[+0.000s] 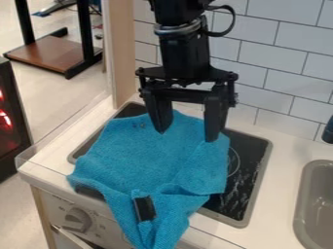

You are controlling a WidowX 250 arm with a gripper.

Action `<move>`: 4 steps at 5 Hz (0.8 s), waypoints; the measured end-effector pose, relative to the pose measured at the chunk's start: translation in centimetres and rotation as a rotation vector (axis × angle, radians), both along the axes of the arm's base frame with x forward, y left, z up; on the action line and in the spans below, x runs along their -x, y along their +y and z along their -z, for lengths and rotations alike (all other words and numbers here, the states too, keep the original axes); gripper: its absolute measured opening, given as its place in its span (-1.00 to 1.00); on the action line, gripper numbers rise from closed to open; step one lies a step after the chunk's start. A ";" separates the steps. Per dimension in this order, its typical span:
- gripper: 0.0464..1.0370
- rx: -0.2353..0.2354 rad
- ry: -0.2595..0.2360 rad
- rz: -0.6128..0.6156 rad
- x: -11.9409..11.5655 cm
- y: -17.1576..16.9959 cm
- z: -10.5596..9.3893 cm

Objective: Fold the cloth from the top left to the right

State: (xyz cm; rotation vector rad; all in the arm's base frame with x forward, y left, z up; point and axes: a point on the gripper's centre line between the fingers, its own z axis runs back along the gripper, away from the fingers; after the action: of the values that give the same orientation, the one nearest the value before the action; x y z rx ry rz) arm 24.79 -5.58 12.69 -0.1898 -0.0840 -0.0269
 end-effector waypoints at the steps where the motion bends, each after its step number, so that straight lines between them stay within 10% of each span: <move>1: 0.92 -0.003 0.035 0.004 0.4 0.0 0.7; 4: 0.92 -0.016 0.082 -0.262 -7.3 4.1 2.1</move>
State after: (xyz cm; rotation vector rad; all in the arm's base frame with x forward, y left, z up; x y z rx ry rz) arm 32.12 -1.43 10.55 -0.1626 -0.0265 0.2415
